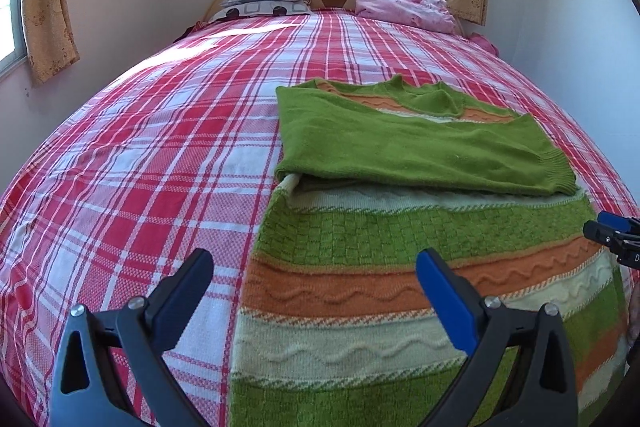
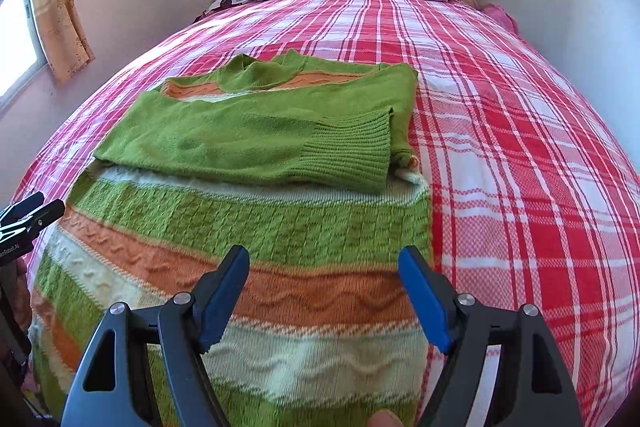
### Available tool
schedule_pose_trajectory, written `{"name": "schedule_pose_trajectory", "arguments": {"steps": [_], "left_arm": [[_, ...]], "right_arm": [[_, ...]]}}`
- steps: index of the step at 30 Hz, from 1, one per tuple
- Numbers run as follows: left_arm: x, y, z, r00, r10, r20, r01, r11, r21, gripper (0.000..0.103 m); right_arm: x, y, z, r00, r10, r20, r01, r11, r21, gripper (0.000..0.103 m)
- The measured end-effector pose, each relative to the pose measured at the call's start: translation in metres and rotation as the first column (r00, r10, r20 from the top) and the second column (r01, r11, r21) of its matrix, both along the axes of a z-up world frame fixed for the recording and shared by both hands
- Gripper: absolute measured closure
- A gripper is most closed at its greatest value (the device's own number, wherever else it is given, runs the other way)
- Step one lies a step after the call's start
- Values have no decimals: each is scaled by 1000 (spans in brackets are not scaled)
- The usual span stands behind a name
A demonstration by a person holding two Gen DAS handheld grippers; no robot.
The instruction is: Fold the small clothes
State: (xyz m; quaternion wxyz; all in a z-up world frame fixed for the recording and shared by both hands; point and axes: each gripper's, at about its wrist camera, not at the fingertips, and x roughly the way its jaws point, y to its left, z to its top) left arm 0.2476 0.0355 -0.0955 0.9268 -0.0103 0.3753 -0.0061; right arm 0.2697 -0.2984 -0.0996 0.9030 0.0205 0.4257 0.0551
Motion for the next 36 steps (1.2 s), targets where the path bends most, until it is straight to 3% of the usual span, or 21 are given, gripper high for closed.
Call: {"name": "schedule_pose_trajectory", "arguments": {"steps": [36], "left_arm": [[-121, 4, 1, 993, -116, -29, 116, 993, 19, 0]], "right_arm": [[-126, 52, -1, 990, 130, -44, -131, 991, -24, 25]]}}
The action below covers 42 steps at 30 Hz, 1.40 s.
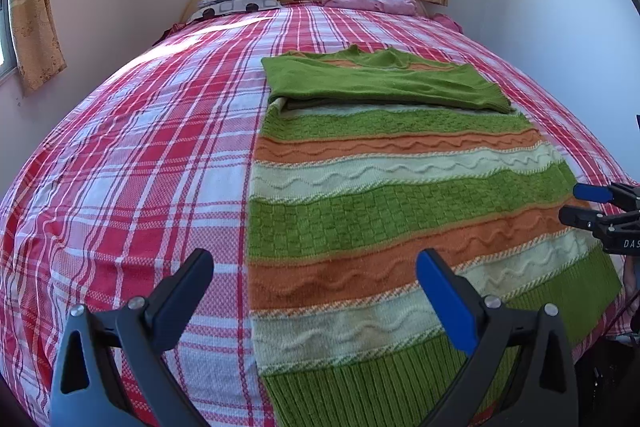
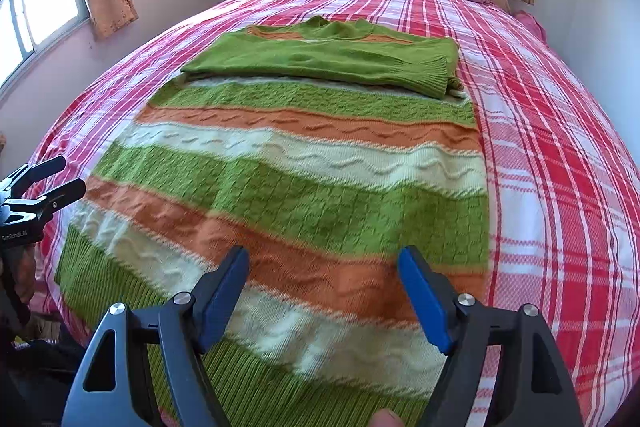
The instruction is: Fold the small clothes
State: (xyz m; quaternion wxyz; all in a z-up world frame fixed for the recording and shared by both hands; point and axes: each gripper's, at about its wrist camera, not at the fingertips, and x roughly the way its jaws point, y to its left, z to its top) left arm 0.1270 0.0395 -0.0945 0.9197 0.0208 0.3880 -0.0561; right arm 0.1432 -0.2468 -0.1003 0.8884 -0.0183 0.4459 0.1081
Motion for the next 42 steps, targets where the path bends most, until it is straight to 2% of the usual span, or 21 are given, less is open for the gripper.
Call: {"name": "schedule_pose_trajectory", "arguments": {"steps": [17, 19, 22, 24, 25, 29, 33, 37, 40, 41, 42], "left_arm": [[-44, 11, -12, 998, -24, -57, 22, 999, -32, 0], [-47, 14, -14, 997, -26, -72, 23, 999, -40, 3], [-52, 23, -18, 994, -19, -104, 11, 997, -73, 15], [-56, 28, -21, 991, -24, -129, 10, 994, -106, 32], [-58, 29, -22, 990, -27, -142, 10, 993, -119, 34], [-63, 35, -31, 982, -10, -191, -19, 989, -148, 38], [-65, 38, -45, 967, -13, -253, -37, 980, -194, 50], [-67, 35, -45, 968, -26, -249, -26, 979, -201, 50], [-67, 36, -46, 969, -35, -245, -20, 976, -219, 69], [-68, 37, -46, 968, -47, -245, -11, 973, -229, 87], [-68, 36, -47, 968, -63, -245, 2, 970, -244, 90]], "right_arm": [[-50, -6, -4, 1000, -20, -12, 20, 1000, -8, 25], [-54, -8, -6, 999, -29, -17, 29, 999, -13, 25], [-64, -13, -8, 999, -35, -26, 34, 999, -13, 25], [-72, -16, -9, 999, -39, -29, 38, 999, -20, 25], [-75, -18, -9, 999, -40, -30, 39, 999, -23, 25], [-88, -28, -12, 998, -58, -38, 57, 998, -23, 25], [-97, -36, -13, 996, -77, -51, 76, 997, -29, 25], [-107, -42, -14, 995, -82, -54, 81, 996, -31, 25], [-113, -49, -14, 994, -94, -48, 94, 995, -13, 25], [-113, -52, -13, 994, -102, -45, 102, 995, 4, 26], [-114, -55, -13, 993, -114, -43, 115, 993, 23, 29]]}}
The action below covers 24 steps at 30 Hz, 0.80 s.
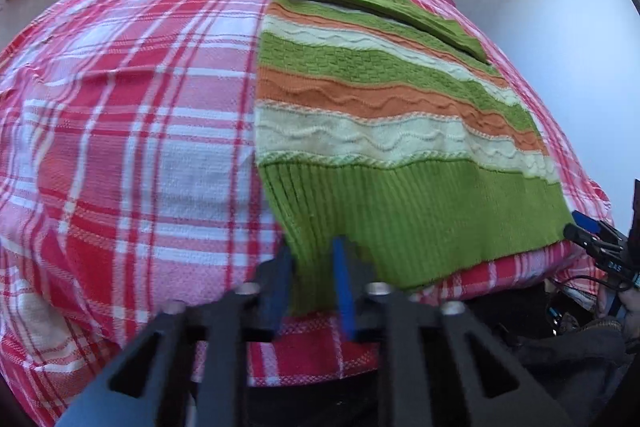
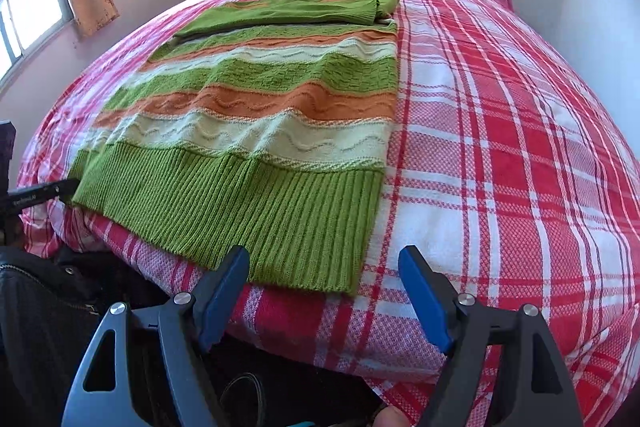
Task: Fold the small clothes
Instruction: 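Move the left gripper to the ribbed green hem and close on it, then lift the hem with the left gripper and fold it toward the collar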
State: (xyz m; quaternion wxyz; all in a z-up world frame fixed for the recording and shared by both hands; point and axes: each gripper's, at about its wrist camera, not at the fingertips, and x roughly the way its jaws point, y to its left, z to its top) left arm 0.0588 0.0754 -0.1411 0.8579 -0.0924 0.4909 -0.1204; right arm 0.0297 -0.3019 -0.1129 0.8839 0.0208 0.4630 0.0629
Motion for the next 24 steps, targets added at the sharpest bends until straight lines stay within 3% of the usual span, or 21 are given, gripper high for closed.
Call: {"name": "schedule_pose_trajectory", "arguments": {"steps": [3, 7, 10, 12, 13, 14, 15, 20, 24], "left_arm": [[-1, 0, 2, 1000, -6, 19, 6, 1000, 5, 93], [0, 0, 1, 999, -7, 31, 7, 1000, 6, 93], [2, -1, -2, 999, -2, 35, 2, 1000, 9, 88], [5, -3, -3, 999, -1, 39, 1, 1000, -5, 83], [6, -2, -4, 999, -6, 43, 7, 1000, -13, 84], [7, -1, -3, 999, -18, 46, 19, 999, -27, 96], [6, 2, 0, 998, -24, 56, 27, 998, -54, 96], [1, 12, 35, 980, -23, 199, 47, 992, -118, 96], [9, 14, 50, 971, -17, 238, 50, 990, -133, 96]], "right_arm": [[1, -5, 1, 1000, -17, 9, 17, 999, 29, 45], [4, -4, 0, 1000, -22, 21, 21, 999, 49, 49], [3, 2, -4, 999, 3, 39, -5, 999, 32, 66], [3, -2, -5, 999, 3, 49, -5, 999, 40, 91], [3, -8, -4, 999, 2, 45, -6, 995, 100, 91], [2, -15, -2, 999, -4, 54, -5, 987, 164, 95], [0, -20, 2, 997, -6, 73, -8, 981, 196, 96], [-10, -24, 29, 979, -21, 203, -29, 969, 244, 97], [-5, -22, 46, 965, -26, 262, -36, 973, 229, 97]]}}
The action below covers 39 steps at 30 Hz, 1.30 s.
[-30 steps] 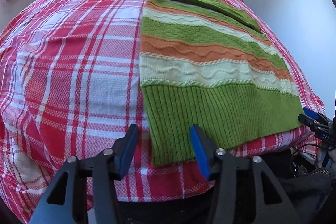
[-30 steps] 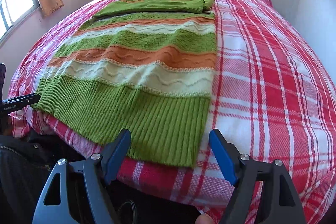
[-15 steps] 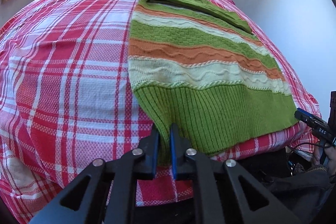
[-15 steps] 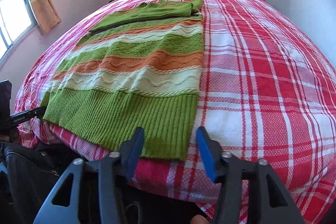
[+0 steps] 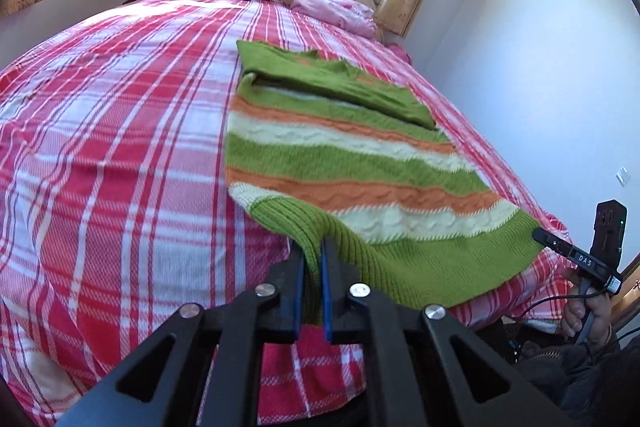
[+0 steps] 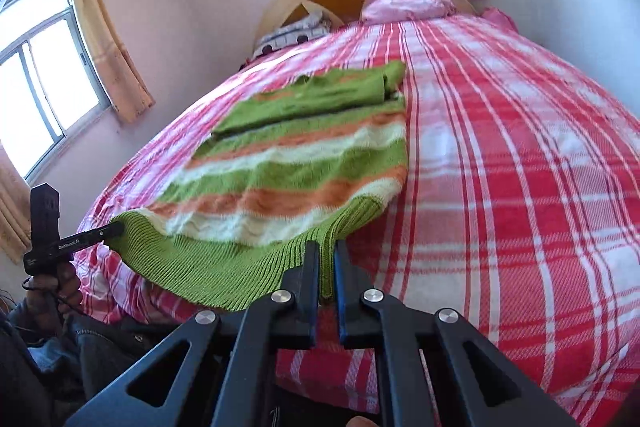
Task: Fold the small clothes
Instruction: 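Lift the hem with the left gripper and fold it toward the collar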
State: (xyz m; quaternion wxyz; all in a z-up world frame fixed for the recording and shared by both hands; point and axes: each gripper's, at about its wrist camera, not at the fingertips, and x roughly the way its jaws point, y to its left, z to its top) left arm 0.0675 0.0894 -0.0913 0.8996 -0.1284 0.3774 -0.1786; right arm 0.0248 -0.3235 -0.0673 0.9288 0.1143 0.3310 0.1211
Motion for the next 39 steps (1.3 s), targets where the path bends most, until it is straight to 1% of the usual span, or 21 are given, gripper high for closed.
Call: {"name": "schedule_pose_trajectory", "arguments": {"steps": [3, 7, 15, 19, 21, 27, 39], "left_arm": [[11, 1, 7, 1000, 9, 7, -9, 1000, -28, 96], [24, 1, 19, 999, 22, 45, -20, 999, -46, 96], [54, 4, 43, 992, 69, 109, -60, 995, -83, 96], [76, 8, 50, 988, 101, 117, -86, 988, -124, 96], [86, 8, 54, 987, 111, 115, -94, 985, -147, 96], [123, 7, 68, 979, 142, 146, -121, 982, -146, 96], [199, 4, 83, 972, 174, 159, -149, 977, -154, 96]], "right_arm": [[8, -2, 15, 999, -8, 43, 8, 1000, 1, 97], [17, -2, 33, 994, -21, 103, 21, 1000, 1, 97], [49, -6, 50, 988, -46, 150, 46, 999, 7, 98], [66, -7, 64, 982, -50, 182, 50, 999, 5, 98], [80, -11, 73, 979, -57, 196, 57, 998, 6, 98], [117, -13, 90, 973, -61, 224, 67, 998, -16, 98], [211, -18, 109, 971, -61, 231, 82, 993, -81, 99]]}}
